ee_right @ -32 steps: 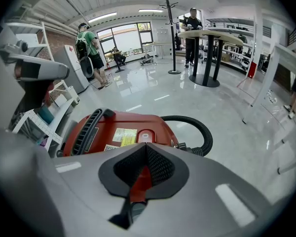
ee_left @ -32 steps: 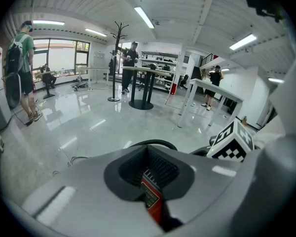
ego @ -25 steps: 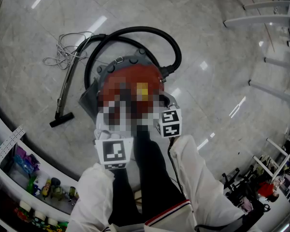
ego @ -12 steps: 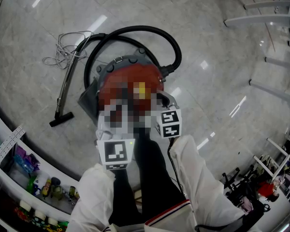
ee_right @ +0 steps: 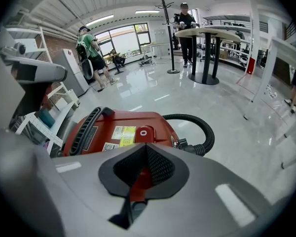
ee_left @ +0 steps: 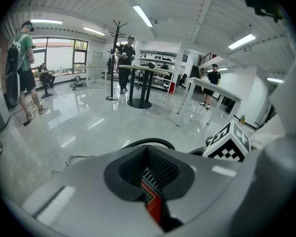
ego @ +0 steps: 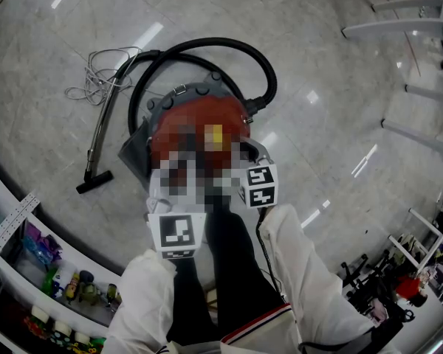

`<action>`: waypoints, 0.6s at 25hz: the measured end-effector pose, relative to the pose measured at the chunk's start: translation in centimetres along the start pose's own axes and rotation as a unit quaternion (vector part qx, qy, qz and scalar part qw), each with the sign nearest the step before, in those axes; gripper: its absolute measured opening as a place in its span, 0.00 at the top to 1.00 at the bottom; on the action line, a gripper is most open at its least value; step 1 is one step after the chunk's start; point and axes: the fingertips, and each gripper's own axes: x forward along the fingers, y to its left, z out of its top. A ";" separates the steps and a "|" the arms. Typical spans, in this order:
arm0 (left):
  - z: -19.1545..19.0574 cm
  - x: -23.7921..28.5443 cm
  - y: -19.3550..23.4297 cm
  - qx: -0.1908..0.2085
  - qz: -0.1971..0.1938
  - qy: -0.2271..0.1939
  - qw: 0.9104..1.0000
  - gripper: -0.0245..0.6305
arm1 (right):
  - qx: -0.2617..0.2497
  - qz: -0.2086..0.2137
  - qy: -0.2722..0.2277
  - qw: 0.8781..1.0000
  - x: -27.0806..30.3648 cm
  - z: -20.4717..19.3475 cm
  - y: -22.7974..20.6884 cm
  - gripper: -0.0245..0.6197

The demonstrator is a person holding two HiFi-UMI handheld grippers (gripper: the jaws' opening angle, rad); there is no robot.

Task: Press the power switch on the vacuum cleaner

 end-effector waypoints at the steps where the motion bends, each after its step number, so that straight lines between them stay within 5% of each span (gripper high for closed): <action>1: 0.0 -0.1 -0.1 0.000 0.000 -0.001 1.000 0.96 | 0.002 0.000 0.001 1.000 0.0 0.0 -0.1 0.96; 15: -0.2 -3.2 0.9 0.004 0.012 -0.014 1.000 0.96 | 0.023 -0.009 0.023 0.999 -1.0 -0.9 1.6 0.96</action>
